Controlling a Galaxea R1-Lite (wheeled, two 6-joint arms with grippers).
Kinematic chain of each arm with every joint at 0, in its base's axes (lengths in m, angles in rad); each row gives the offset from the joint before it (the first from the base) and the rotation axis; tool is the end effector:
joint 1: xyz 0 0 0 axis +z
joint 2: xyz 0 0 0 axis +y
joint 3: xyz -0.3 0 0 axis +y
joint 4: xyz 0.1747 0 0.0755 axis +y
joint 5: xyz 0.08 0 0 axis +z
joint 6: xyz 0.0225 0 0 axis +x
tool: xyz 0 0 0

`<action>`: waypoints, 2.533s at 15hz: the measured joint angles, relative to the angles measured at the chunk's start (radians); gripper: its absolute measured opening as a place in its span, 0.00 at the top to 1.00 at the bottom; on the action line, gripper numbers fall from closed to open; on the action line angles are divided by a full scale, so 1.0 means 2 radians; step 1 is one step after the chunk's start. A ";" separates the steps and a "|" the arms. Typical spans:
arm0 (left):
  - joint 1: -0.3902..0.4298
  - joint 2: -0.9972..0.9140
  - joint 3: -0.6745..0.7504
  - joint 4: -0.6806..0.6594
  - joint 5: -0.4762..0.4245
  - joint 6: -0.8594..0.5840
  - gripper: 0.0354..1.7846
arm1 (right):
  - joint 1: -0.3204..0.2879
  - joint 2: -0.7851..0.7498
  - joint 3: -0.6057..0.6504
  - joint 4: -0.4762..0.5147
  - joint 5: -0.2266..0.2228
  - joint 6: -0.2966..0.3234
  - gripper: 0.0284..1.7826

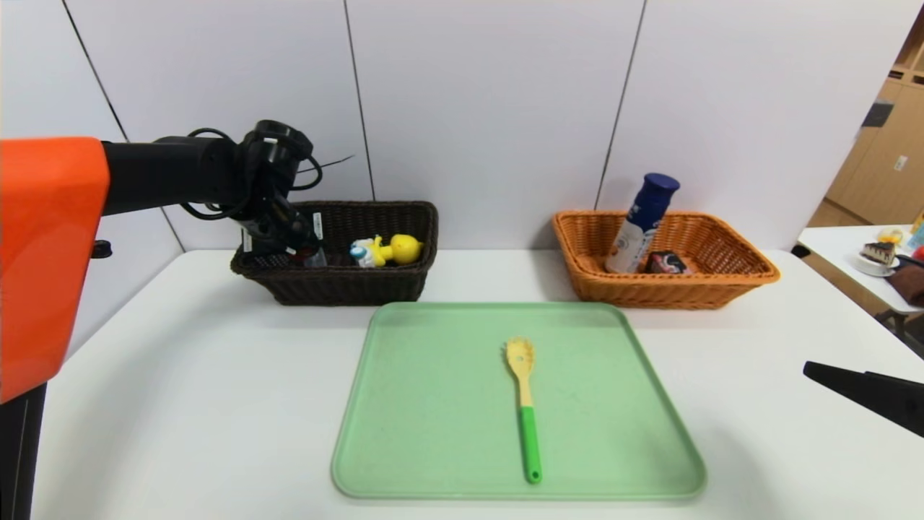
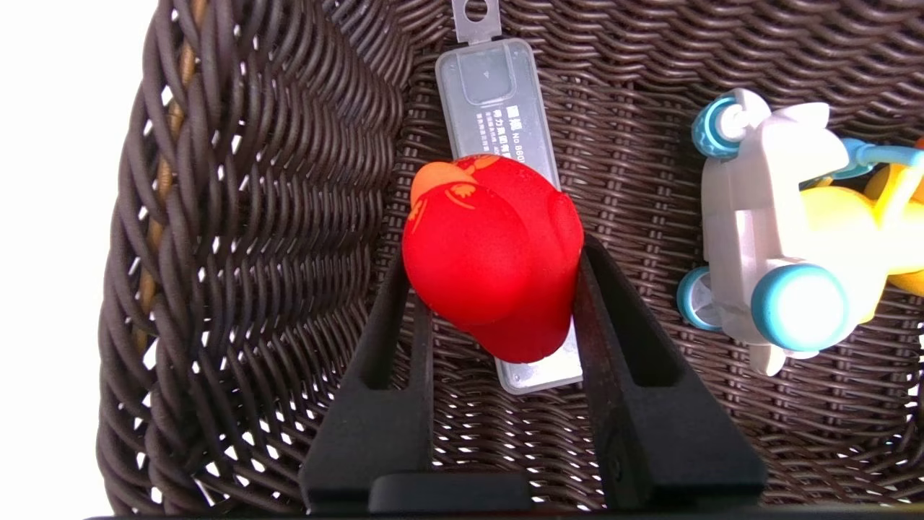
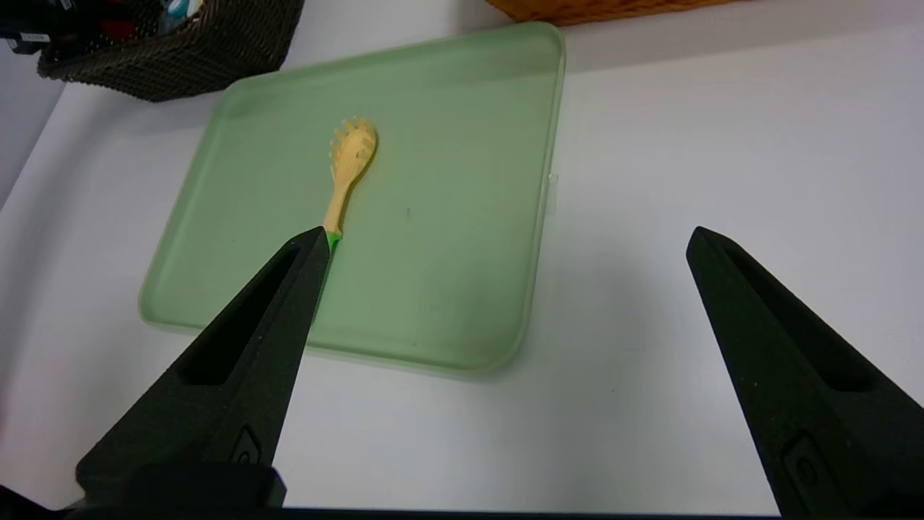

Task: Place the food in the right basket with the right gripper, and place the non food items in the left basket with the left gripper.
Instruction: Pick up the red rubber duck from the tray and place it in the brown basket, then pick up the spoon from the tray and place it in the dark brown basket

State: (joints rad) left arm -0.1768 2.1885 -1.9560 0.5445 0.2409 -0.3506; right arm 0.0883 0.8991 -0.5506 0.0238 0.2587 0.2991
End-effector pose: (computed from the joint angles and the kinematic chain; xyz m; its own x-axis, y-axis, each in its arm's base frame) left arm 0.4279 -0.0710 0.2064 0.7236 0.1131 -0.6809 -0.2339 0.9683 -0.0878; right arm 0.0972 0.0144 0.2091 0.8744 0.3342 -0.3517 -0.2015 0.9096 0.3634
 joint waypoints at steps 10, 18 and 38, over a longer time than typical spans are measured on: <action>-0.001 0.005 0.000 -0.002 0.000 0.004 0.55 | -0.005 0.035 -0.038 -0.058 -0.002 0.004 0.04; -0.054 -0.046 -0.001 -0.002 0.001 0.006 0.22 | -0.006 0.036 -0.029 -0.058 -0.003 0.014 0.04; -0.425 -0.008 -0.002 0.170 0.094 -0.227 0.06 | -0.005 0.039 0.023 -0.059 -0.002 0.008 0.04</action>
State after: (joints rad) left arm -1.0266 2.1721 -1.9604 0.8851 0.4291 -0.8047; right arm 0.0774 0.9774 -0.5055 -0.0951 0.2540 0.3155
